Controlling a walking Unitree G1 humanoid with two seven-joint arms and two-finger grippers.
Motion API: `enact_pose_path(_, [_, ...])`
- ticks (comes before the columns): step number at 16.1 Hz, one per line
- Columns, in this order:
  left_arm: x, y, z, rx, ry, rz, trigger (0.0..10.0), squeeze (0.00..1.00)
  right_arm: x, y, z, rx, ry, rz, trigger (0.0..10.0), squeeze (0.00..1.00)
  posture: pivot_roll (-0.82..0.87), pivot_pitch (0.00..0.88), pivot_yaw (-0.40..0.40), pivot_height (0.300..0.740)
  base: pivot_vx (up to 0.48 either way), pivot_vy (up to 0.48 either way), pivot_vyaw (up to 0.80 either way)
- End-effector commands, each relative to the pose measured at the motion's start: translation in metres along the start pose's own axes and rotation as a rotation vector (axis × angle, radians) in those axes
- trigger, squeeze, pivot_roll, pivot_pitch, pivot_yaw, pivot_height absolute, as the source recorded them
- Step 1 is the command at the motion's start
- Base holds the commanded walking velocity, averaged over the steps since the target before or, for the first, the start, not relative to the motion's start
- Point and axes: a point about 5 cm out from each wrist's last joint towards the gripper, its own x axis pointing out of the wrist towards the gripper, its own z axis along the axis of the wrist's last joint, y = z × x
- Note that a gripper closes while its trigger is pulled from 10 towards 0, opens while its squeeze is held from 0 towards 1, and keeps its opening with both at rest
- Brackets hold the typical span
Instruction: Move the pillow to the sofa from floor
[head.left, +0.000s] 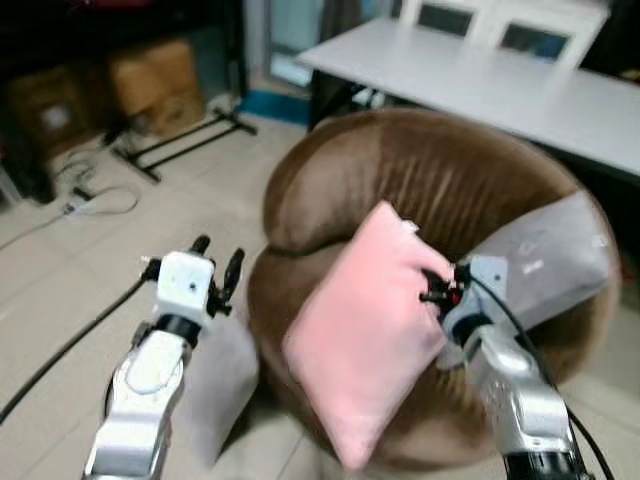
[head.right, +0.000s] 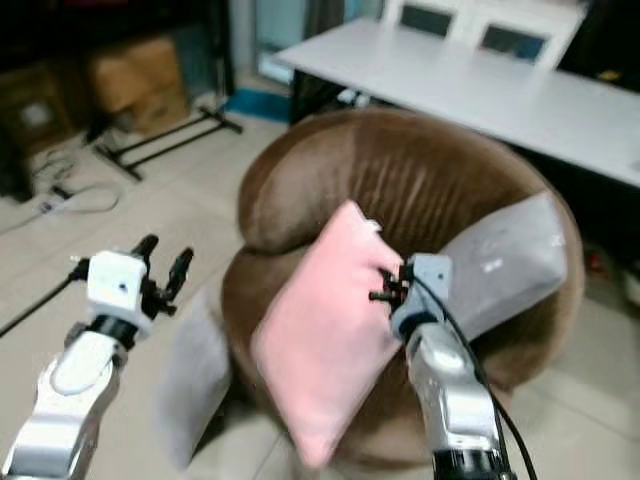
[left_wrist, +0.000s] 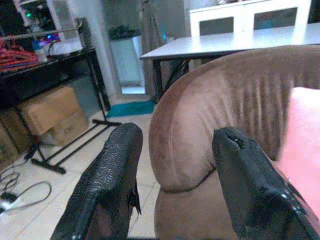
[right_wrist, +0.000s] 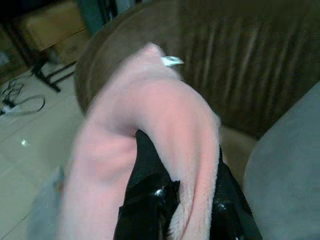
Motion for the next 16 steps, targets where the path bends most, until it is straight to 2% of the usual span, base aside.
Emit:
enact_pose_path(1, [-0.002,0.005,-0.002,0.003,0.010,0.008,10.0,0.00,0.001,0.007,0.012,-0.002,-0.060,0.029,10.0,0.00,0.07,0.000,-0.066,0.740,0.311,0.000,-0.80])
enact_pose_path(2, [-0.002,0.004,-0.002,0.003,0.010,0.007,10.0,0.00,0.002,0.007,0.012,-0.002,-0.060,0.032,10.0,0.00,0.07,0.000,-0.068,0.740,0.311,0.000,-0.77])
enact_pose_path(5, [-0.003,0.003,-0.002,0.004,0.011,0.006,10.0,0.00,0.002,0.011,0.014,0.001,-0.073,0.066,10.0,0.00,0.08,0.000,-0.075,0.740,0.300,0.000,0.00])
enact_pose_path(8, [-0.005,0.002,-0.003,0.007,0.018,-0.005,10.0,0.00,0.004,0.023,0.019,-0.006,-0.079,0.149,10.0,0.00,0.08,0.000,-0.082,0.740,0.090,0.000,0.00])
enact_pose_path(11, [-0.012,-0.005,-0.007,0.021,0.049,-0.075,10.0,0.00,0.013,0.037,0.031,-0.014,-0.094,0.226,10.0,0.00,0.09,0.000,-0.087,0.740,0.000,0.000,0.00])
enact_pose_path(14, [-0.017,-0.005,-0.008,0.029,0.071,-0.116,10.0,0.00,0.030,0.052,0.044,0.003,-0.115,0.261,10.0,0.00,0.09,0.000,-0.073,0.740,0.000,0.000,0.00])
enact_pose_path(16, [-0.023,-0.005,-0.011,0.042,0.096,-0.159,10.0,0.00,0.051,0.063,0.058,0.067,-0.154,0.237,10.0,0.00,0.09,0.000,-0.058,0.740,0.000,0.000,0.00])
